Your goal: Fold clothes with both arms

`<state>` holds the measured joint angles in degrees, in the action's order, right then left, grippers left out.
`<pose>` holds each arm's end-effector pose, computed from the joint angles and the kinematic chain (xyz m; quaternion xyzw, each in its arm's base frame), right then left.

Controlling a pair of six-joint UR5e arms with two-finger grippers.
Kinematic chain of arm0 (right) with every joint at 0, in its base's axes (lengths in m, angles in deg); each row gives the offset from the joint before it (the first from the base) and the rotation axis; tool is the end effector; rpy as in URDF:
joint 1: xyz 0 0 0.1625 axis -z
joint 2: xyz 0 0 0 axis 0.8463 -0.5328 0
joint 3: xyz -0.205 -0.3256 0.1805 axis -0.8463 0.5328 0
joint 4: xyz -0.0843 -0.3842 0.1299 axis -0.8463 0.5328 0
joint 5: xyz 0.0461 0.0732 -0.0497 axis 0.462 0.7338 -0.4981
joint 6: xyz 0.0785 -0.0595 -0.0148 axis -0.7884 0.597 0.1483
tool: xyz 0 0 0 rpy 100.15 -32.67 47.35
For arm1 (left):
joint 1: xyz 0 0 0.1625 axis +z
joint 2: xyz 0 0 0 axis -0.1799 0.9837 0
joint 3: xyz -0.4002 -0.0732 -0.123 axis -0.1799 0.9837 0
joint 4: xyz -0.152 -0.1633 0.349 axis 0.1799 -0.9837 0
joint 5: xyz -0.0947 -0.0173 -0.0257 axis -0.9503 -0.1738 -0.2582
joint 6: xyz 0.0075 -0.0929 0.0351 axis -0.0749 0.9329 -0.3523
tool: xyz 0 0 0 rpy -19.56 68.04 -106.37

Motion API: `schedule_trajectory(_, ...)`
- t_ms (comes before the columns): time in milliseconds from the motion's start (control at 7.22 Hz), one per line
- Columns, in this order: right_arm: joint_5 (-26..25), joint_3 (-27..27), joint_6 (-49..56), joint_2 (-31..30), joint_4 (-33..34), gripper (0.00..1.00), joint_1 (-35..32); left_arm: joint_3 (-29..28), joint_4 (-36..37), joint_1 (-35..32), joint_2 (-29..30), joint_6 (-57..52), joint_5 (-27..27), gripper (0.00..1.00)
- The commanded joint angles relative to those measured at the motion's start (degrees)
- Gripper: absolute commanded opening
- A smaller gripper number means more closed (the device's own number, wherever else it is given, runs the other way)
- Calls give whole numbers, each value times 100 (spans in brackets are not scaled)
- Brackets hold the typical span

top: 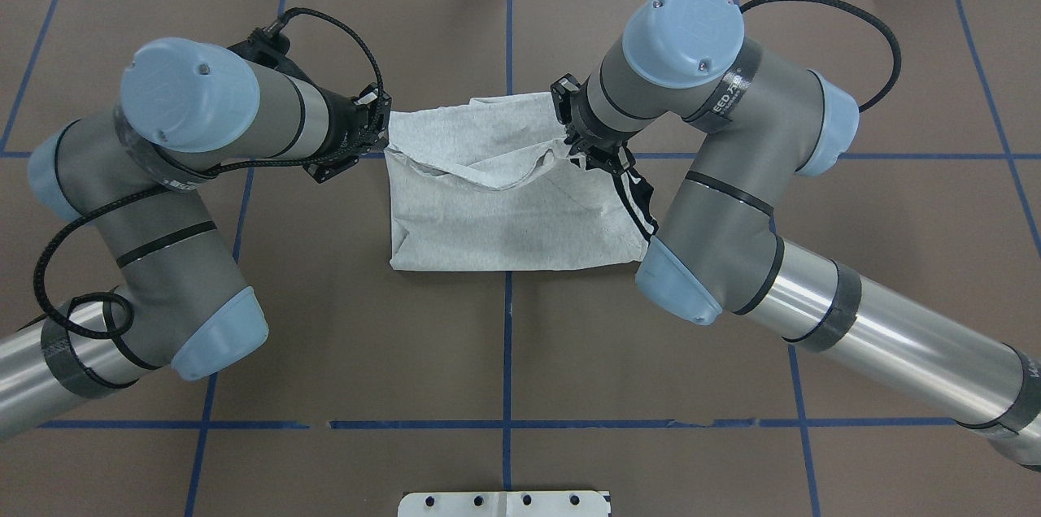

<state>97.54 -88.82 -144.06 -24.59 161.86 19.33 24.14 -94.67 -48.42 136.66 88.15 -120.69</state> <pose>-0.4748 -0.5096 0.1887 -0.0927 -0.4482 0.4259 0.7805 0.4236 -0.4805 0.2221 0.0014 0.5070 -0.3945 0.7664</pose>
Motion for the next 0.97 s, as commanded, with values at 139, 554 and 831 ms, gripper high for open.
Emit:
schedule_trajectory(139, -7, 1641, 799, 382, -1266, 99, -168, -1063, -1080, -437, 74, -724, 8, 27)
schedule_trajectory(554, 711, 2024, 2330, 525, -1287, 100, -1097, -1760, -1590, -817, 251, -1455, 8, 43)
schedule_trajectory(831, 1194, 2122, 3015, 263, -1217, 100, -1581, -1743, -1541, -1045, 207, -2318, -184, 43)
